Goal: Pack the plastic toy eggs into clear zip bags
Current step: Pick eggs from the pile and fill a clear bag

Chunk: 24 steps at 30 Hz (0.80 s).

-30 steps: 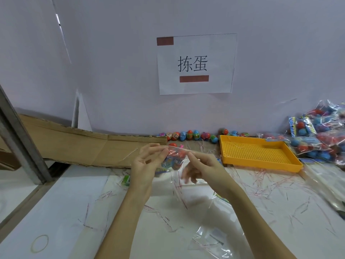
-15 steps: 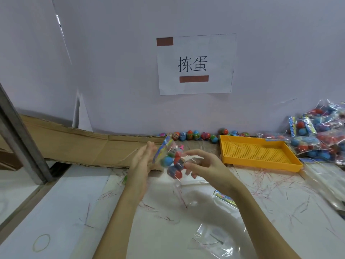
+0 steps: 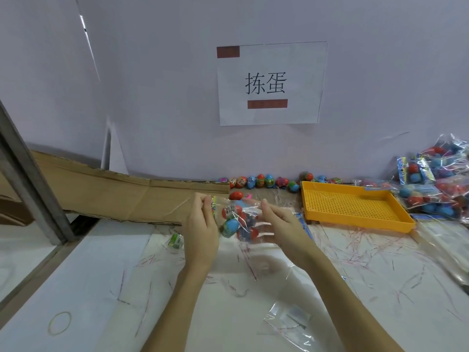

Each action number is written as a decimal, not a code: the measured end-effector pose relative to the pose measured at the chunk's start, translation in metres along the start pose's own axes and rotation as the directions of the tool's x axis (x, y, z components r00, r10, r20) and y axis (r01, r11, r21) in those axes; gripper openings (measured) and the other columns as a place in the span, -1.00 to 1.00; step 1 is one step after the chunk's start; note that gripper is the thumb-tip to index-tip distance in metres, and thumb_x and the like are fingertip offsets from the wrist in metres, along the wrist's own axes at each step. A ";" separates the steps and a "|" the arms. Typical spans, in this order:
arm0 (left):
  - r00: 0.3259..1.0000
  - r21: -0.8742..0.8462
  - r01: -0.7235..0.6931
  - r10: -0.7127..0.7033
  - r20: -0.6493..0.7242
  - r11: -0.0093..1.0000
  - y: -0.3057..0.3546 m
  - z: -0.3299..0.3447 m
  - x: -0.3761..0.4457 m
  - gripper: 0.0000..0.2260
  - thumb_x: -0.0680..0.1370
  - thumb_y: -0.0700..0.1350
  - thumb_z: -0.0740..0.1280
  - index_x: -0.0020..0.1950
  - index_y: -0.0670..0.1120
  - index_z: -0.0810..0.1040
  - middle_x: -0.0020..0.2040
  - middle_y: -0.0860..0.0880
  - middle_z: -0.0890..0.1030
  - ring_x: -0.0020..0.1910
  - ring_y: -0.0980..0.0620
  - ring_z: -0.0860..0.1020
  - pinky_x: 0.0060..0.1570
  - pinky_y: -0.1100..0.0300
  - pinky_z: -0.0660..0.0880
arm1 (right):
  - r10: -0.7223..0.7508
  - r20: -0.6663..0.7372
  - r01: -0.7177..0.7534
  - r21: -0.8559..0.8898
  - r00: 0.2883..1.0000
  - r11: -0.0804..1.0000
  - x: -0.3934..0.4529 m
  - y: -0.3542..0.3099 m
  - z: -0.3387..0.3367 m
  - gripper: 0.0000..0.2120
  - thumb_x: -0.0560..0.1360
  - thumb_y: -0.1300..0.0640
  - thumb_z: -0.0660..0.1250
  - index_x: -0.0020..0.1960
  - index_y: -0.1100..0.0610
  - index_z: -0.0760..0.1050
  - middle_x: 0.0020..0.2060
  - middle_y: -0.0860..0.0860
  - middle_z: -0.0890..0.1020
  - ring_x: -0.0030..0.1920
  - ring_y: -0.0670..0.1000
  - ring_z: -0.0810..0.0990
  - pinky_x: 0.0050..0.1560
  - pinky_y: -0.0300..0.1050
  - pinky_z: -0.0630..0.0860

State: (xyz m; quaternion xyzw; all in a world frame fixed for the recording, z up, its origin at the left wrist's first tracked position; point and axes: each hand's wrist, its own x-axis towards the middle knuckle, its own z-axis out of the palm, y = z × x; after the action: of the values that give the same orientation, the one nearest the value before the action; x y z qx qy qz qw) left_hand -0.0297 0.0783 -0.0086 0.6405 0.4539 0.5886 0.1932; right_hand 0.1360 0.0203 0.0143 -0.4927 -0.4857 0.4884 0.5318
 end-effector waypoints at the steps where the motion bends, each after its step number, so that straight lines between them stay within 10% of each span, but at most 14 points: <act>1: 1.000 -0.004 0.014 -0.014 -0.006 1.000 -0.001 0.000 0.000 -0.74 0.74 -0.08 0.14 -0.14 -0.02 0.40 -0.41 0.08 0.39 -0.42 0.19 0.42 -0.44 0.33 0.35 | 0.038 0.079 -0.040 0.031 0.996 0.999 -0.001 0.001 -0.001 -0.75 0.56 -0.26 0.26 0.12 -0.24 0.63 -0.02 0.03 0.75 -0.06 0.08 0.75 -0.15 -0.11 0.67; 10: 0.998 0.039 -0.008 0.005 0.060 0.999 -0.009 -0.009 0.009 -0.78 0.72 -0.06 0.21 -0.08 -0.08 0.51 -0.33 0.04 0.50 -0.37 0.20 0.46 -0.42 0.35 0.37 | 0.026 0.272 0.002 -0.103 0.962 0.995 -0.003 0.001 -0.019 -0.56 0.56 0.15 0.46 0.38 -0.05 0.45 0.01 0.13 0.73 -0.12 0.09 0.71 -0.12 -0.16 0.62; 15: 0.878 -0.173 0.449 -0.396 0.270 0.877 0.002 -0.011 0.009 -0.42 0.58 0.38 0.04 -0.01 -0.05 0.63 -0.23 -0.03 0.69 -0.28 0.12 0.63 -0.31 0.28 0.51 | 0.031 0.182 -0.026 -0.029 0.983 0.999 0.001 0.008 -0.021 -0.57 0.54 0.13 0.48 0.31 -0.21 0.48 0.08 0.09 0.73 0.00 0.21 0.74 -0.02 -0.01 0.68; 18: 0.823 -0.281 0.480 -0.315 0.473 0.831 0.005 -0.012 0.010 -0.65 0.57 0.20 0.37 0.19 -0.02 0.65 -0.07 0.00 0.75 -0.16 -0.05 0.74 -0.27 0.14 0.67 | 0.047 0.146 -0.051 0.020 0.988 0.999 0.003 0.007 -0.021 -0.64 0.55 0.02 0.47 0.29 -0.17 0.49 0.09 0.09 0.73 0.04 0.23 0.73 -0.06 0.03 0.69; 24: 0.856 -0.348 0.455 -0.295 0.424 0.820 -0.004 -0.011 0.010 -0.65 0.46 0.08 0.57 0.14 -0.09 0.68 -0.21 -0.11 0.71 -0.34 -0.02 0.57 -0.41 0.18 0.53 | 0.071 0.133 -0.060 -0.083 0.989 0.995 0.002 0.006 -0.024 -0.73 0.52 -0.02 0.49 0.10 0.14 0.65 0.01 0.15 0.74 0.04 0.18 0.74 -0.01 0.13 0.70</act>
State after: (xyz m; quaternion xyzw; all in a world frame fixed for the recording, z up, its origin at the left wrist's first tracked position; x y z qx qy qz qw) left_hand -0.0425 0.0847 -0.0031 0.5713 0.3873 0.5000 0.5232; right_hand 0.1599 0.0211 0.0075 -0.4947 -0.5232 0.5185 0.4613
